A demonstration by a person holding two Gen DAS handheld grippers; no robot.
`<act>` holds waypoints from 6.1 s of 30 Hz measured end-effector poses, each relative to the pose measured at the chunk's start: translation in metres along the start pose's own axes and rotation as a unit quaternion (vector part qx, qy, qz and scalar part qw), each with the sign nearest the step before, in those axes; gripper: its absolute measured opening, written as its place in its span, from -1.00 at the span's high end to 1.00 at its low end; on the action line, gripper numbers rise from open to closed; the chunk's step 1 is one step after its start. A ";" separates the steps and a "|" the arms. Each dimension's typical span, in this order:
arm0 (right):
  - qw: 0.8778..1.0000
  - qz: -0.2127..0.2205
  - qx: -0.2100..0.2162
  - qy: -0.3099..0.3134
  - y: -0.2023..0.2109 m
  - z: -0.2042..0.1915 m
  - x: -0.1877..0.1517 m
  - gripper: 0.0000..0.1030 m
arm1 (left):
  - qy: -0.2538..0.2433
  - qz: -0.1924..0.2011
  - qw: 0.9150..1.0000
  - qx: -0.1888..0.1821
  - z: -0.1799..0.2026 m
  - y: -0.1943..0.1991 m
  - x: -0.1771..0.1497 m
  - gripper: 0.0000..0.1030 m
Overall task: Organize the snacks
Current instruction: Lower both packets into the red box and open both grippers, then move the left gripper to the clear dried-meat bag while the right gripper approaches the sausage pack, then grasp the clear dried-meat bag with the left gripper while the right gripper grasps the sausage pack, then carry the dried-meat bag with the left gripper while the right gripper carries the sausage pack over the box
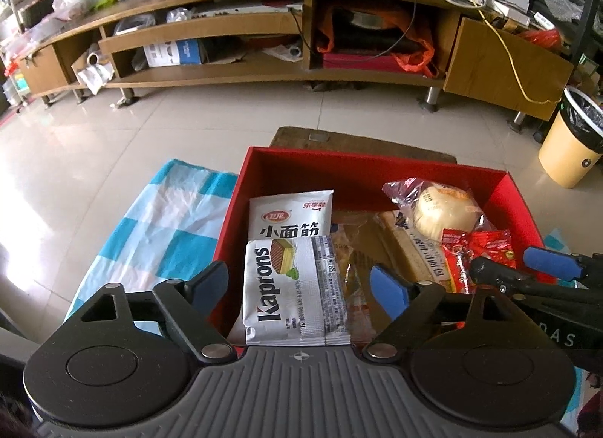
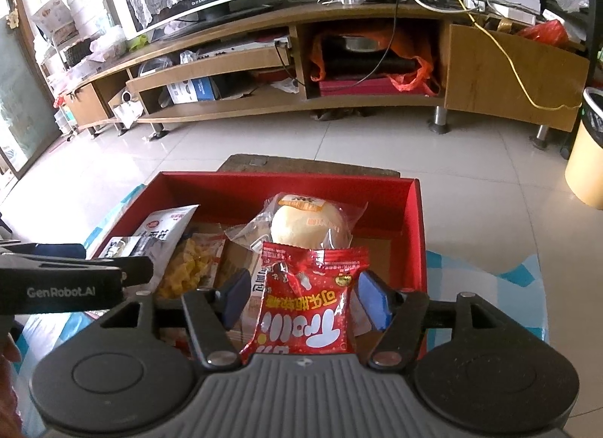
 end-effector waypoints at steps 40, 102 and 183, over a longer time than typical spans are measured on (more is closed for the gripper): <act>0.992 -0.046 0.054 0.106 0.077 -0.043 -0.099 -0.42 | -0.033 -0.165 0.986 0.019 -0.040 0.057 -0.219 -0.93; 0.966 -0.168 0.137 0.139 0.051 -0.086 -0.168 -0.38 | 0.057 -0.126 0.988 -0.070 -0.060 0.083 -0.197 -0.72; 0.992 0.050 0.108 0.035 0.100 -0.027 -0.027 -0.35 | -0.017 0.009 0.996 -0.089 0.016 0.088 -0.066 -0.74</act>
Point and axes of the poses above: each gripper's, at about its wrist camera, not at the fingertips, and y roughly against the way its jaws point, z to its right, x to its top, the point moved 10 cm from there along -y, roughly the way its jaws point, and after that the axes turned 7 degrees about -x, right-handed, at the moved point
